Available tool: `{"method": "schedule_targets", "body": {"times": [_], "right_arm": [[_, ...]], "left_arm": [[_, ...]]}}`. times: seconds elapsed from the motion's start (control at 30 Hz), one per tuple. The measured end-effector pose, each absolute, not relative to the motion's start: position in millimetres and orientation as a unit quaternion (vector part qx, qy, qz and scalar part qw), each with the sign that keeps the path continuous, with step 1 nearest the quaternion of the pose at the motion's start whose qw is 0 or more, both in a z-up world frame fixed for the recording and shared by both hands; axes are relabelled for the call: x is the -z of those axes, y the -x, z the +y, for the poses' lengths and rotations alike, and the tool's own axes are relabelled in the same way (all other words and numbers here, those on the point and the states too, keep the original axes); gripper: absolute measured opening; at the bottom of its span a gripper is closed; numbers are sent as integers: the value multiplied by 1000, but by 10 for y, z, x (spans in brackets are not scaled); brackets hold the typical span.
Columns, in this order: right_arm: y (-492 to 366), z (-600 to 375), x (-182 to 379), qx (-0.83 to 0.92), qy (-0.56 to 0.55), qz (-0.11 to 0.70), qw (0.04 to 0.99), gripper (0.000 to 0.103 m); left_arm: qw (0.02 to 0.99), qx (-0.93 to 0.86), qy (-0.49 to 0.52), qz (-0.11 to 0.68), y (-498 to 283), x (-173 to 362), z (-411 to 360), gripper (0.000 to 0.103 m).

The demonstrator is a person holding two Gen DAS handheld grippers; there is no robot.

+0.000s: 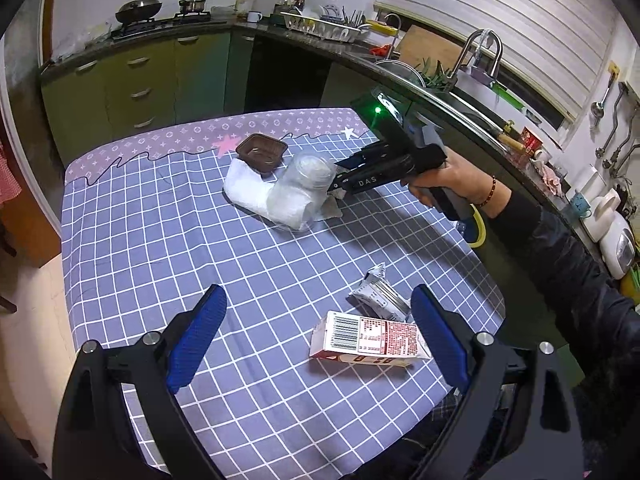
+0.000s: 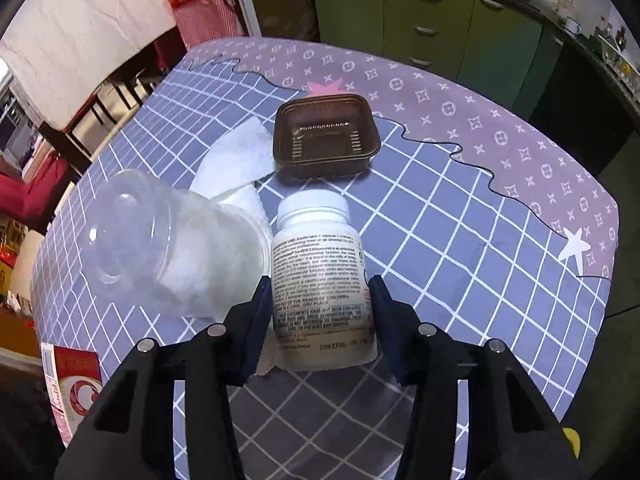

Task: Collect trash
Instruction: 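Carry the pill bottle over the bin and drop it from the right gripper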

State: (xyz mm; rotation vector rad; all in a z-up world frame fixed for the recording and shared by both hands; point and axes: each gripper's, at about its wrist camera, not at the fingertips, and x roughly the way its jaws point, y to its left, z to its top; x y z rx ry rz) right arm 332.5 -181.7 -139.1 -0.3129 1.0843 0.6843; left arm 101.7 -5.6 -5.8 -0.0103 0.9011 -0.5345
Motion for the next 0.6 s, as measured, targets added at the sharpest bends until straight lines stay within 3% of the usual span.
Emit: {"method": "schedule_targets", "body": {"times": [0.3, 0.6], "right_arm": [[-3008, -2390, 1001, -294, 85, 476, 825, 47], [-2367, -3794, 607, -182, 17, 459, 869, 47]], "left_arm": [[868, 259, 0, 424, -1002, 25, -100, 89], [863, 280, -7, 421, -1037, 48, -277, 89]]}}
